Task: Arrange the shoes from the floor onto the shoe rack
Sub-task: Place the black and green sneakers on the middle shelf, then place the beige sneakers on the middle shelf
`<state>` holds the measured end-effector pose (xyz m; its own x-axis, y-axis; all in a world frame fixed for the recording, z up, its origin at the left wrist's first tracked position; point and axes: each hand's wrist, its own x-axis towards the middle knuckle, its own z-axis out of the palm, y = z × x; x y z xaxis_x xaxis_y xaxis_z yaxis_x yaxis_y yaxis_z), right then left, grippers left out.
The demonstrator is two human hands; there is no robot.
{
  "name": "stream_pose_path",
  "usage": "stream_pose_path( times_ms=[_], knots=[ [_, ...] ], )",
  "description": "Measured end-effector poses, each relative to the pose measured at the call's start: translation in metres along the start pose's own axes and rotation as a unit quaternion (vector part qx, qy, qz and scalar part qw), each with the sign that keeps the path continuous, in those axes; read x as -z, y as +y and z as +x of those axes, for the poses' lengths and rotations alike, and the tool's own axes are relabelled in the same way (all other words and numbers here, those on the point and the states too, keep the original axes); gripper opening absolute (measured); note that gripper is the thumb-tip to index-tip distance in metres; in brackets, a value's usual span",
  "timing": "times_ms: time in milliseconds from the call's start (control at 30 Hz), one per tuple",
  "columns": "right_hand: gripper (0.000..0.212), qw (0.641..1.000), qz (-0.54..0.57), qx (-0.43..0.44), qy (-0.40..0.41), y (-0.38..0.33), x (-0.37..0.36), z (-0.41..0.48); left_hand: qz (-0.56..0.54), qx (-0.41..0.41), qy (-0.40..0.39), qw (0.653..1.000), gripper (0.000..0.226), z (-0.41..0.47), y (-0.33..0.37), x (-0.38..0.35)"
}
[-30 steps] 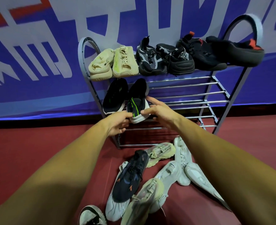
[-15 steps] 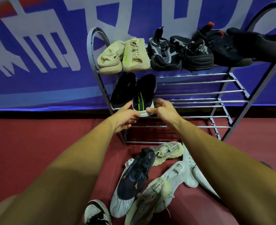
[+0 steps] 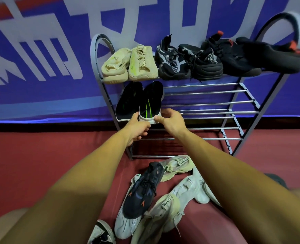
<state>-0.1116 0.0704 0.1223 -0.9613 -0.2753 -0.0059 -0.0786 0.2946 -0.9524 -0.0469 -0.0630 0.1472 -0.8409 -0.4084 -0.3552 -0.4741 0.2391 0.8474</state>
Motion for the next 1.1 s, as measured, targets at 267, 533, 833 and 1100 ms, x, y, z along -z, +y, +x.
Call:
stream_pose_path(
  times_ms=[267, 533, 833, 1100],
  knots=[
    [0.032, 0.993, -0.094, -0.064, -0.034, 0.020, 0.015, -0.034, 0.098, 0.001, -0.009, 0.995, 0.098, -0.021, -0.031, -0.017],
    [0.028, 0.951, -0.262, -0.100, -0.130, 0.041, 0.044, -0.082, 0.242, -0.008, -0.120, 0.963, 0.060, -0.052, -0.063, -0.055],
    [0.023, 0.899, -0.346, -0.152, -0.223, 0.103, 0.019, -0.123, 0.418, -0.041, -0.204, 0.884, 0.022, -0.054, -0.107, -0.086],
    [0.037, 0.867, -0.359, -0.229, -0.258, 0.171, 0.013, -0.136, 0.434, 0.014, -0.242, 0.867, 0.028, -0.038, -0.170, -0.122]
  ],
)
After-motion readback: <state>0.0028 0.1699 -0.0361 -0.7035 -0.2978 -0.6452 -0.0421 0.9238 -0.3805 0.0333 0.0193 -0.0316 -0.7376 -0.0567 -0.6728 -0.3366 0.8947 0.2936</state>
